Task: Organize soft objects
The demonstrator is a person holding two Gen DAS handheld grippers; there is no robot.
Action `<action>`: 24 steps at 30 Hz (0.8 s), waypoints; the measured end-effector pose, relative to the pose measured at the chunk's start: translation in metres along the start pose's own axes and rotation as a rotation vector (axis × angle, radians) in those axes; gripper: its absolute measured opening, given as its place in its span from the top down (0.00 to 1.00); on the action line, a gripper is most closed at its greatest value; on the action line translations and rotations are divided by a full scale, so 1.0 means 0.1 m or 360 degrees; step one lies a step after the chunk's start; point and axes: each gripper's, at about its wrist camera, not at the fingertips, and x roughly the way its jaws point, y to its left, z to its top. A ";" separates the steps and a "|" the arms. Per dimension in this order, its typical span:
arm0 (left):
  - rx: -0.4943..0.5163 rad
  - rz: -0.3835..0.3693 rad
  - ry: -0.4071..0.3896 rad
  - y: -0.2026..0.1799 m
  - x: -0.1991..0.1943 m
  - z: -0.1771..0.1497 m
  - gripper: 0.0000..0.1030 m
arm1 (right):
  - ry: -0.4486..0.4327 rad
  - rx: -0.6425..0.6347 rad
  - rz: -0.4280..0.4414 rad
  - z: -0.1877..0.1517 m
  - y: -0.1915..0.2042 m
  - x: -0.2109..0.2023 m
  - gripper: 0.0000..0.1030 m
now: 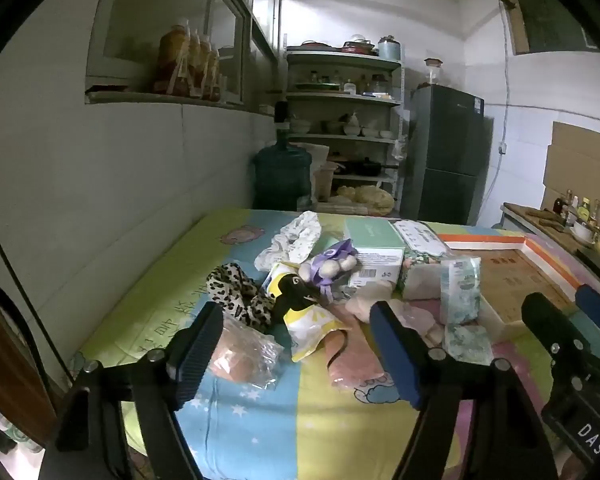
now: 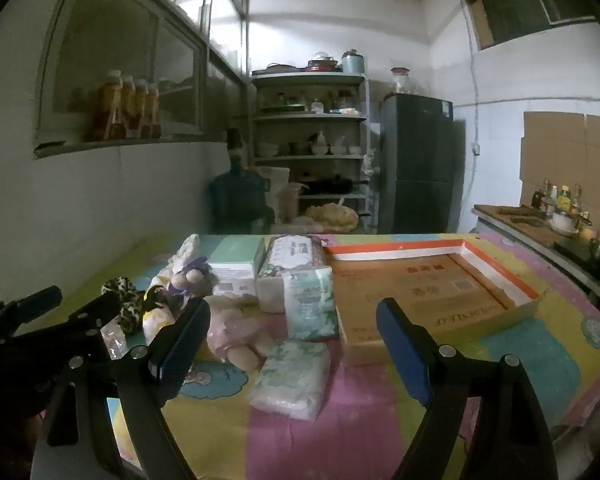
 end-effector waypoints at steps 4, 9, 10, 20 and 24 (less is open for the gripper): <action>0.0001 0.0008 -0.0012 -0.01 -0.02 0.01 0.31 | 0.0008 0.0011 0.0007 0.00 0.01 0.00 0.16; 0.0000 0.0015 0.0012 -0.06 -0.05 -0.02 0.31 | 0.0013 0.0005 0.0037 -0.03 0.03 -0.04 0.16; -0.0010 0.0007 0.0025 0.00 0.01 -0.03 0.31 | 0.0015 0.0006 0.0041 -0.03 0.04 -0.05 0.16; -0.0011 0.0006 0.0037 0.00 0.02 -0.02 0.31 | 0.0037 0.0008 0.0061 -0.01 0.03 -0.01 0.16; -0.0009 0.0005 0.0038 -0.01 0.03 -0.02 0.31 | 0.0037 0.0001 0.0068 -0.01 0.05 -0.01 0.16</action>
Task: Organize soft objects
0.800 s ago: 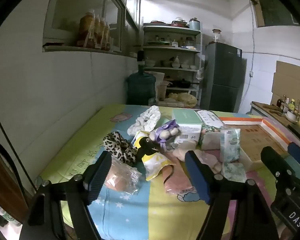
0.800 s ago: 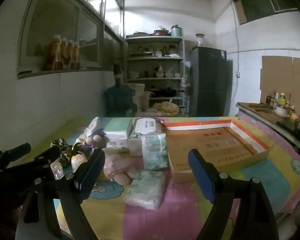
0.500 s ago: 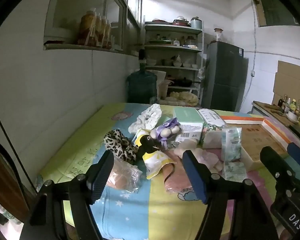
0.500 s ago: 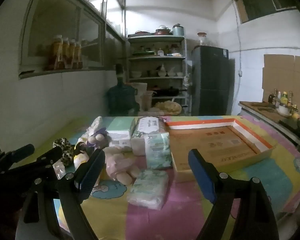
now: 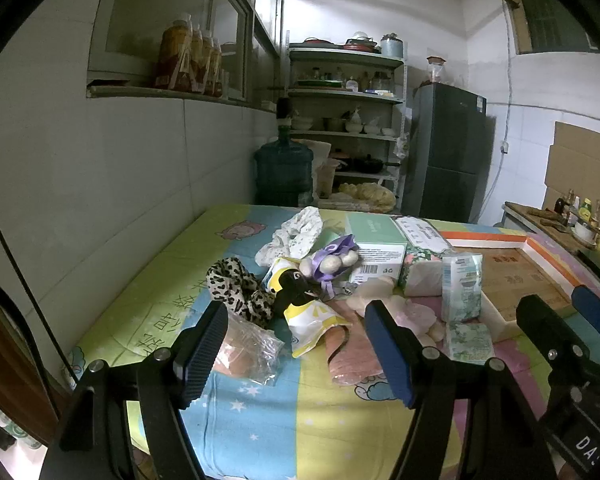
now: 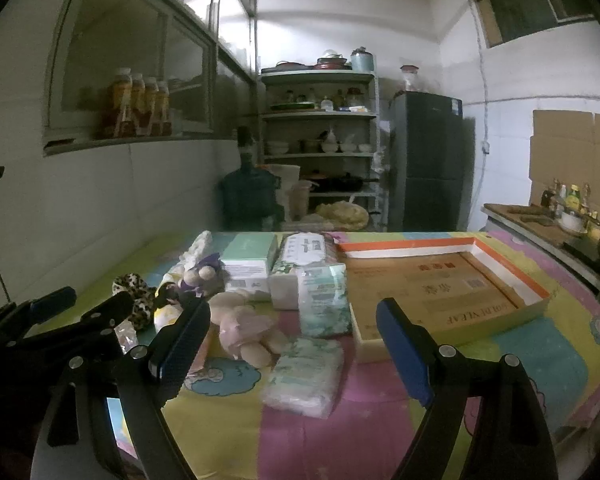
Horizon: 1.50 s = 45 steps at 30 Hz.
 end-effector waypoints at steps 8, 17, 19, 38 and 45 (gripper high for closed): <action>-0.0003 0.0000 0.0000 0.00 -0.01 0.00 0.31 | -0.0004 -0.0014 0.0013 0.01 0.02 -0.03 0.16; -0.0001 0.0000 -0.0001 -0.02 -0.01 0.01 0.31 | 0.0000 -0.0025 0.0031 0.01 0.05 -0.05 0.16; 0.0001 -0.0001 -0.0002 -0.03 -0.02 0.01 0.31 | 0.0001 -0.0027 0.0037 0.01 0.05 -0.05 0.16; 0.0001 -0.0005 0.0000 -0.03 -0.04 0.01 0.31 | 0.0001 -0.0033 0.0054 0.02 0.09 -0.07 0.16; 0.0001 -0.0006 0.0000 -0.03 -0.03 0.01 0.31 | 0.0003 -0.0037 0.0061 0.02 0.12 -0.08 0.16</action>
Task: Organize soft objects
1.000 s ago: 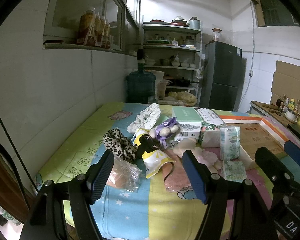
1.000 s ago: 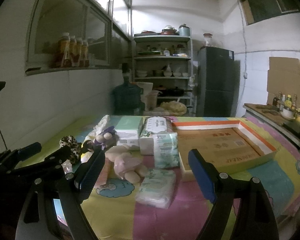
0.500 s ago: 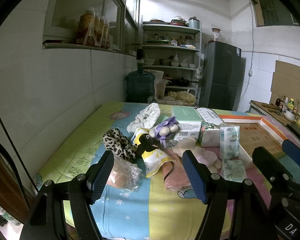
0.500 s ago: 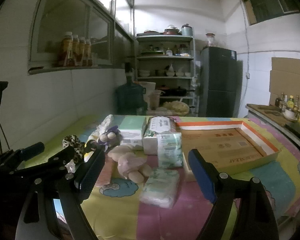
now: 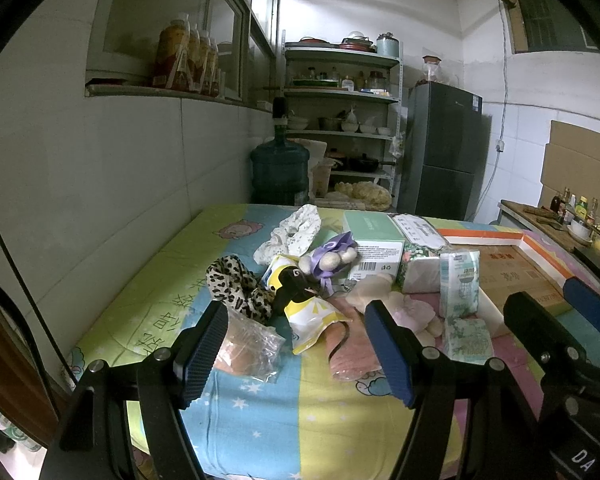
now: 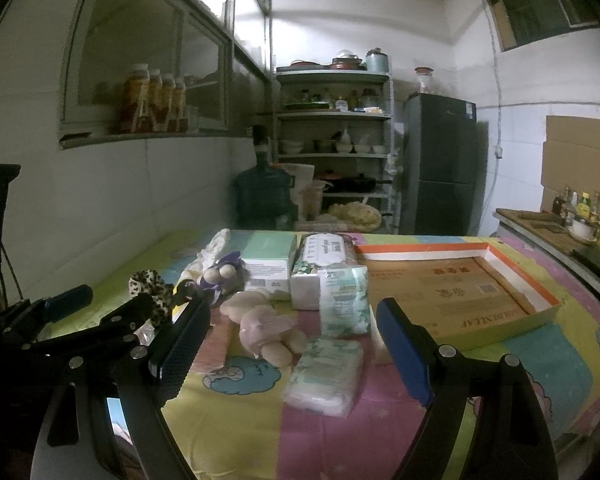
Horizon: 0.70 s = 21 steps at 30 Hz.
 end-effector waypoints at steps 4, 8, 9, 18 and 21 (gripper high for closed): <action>-0.0006 0.0000 -0.0006 -0.01 -0.01 0.00 0.31 | -0.0003 -0.0009 0.0005 0.01 0.03 -0.01 0.16; -0.0008 -0.0004 -0.0007 0.02 -0.01 -0.01 0.31 | 0.0001 -0.0015 0.0017 0.02 0.04 0.00 0.16; -0.0007 -0.0004 -0.0008 0.02 -0.01 -0.01 0.31 | 0.0001 -0.0015 0.0019 0.02 0.04 0.00 0.16; -0.0008 -0.0005 -0.0007 0.02 -0.01 -0.01 0.31 | 0.0000 -0.0020 0.0033 0.02 0.04 0.01 0.16; -0.0009 -0.0005 -0.0006 0.03 -0.01 -0.01 0.31 | -0.0001 -0.0021 0.0034 0.02 0.05 0.01 0.16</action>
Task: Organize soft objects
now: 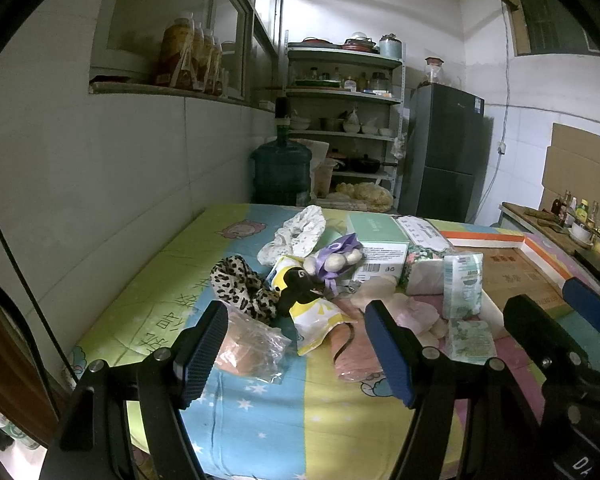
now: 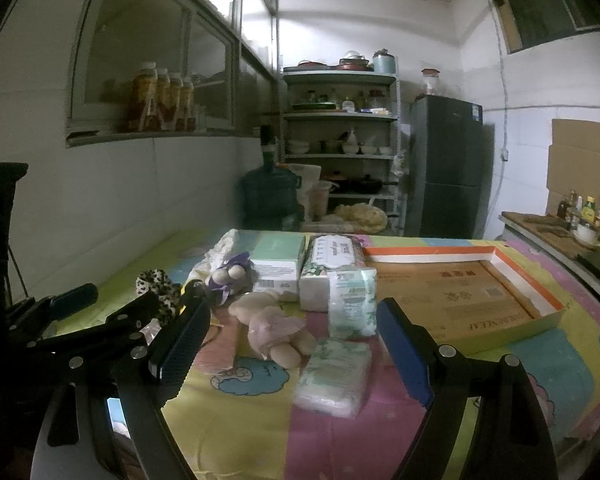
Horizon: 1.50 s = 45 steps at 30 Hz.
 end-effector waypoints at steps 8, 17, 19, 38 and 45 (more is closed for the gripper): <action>-0.0021 0.0014 0.0014 0.06 0.04 -0.02 0.31 | 0.0006 0.0001 0.0004 0.00 0.01 0.00 0.16; -0.0108 0.0048 0.0057 0.32 0.20 -0.11 0.31 | 0.0076 -0.0010 0.0096 -0.06 0.03 0.15 0.16; -0.0142 0.0045 0.0067 0.42 0.24 -0.16 0.31 | 0.0110 -0.0019 0.0129 -0.08 0.06 0.22 0.16; -0.0278 -0.0200 0.0197 0.79 0.71 -0.38 0.31 | 0.0254 -0.0047 0.0382 -0.25 0.33 0.75 0.16; -0.0300 -0.0266 0.0211 0.76 0.87 -0.40 0.43 | 0.0295 -0.0019 0.0375 -0.28 0.27 0.83 0.16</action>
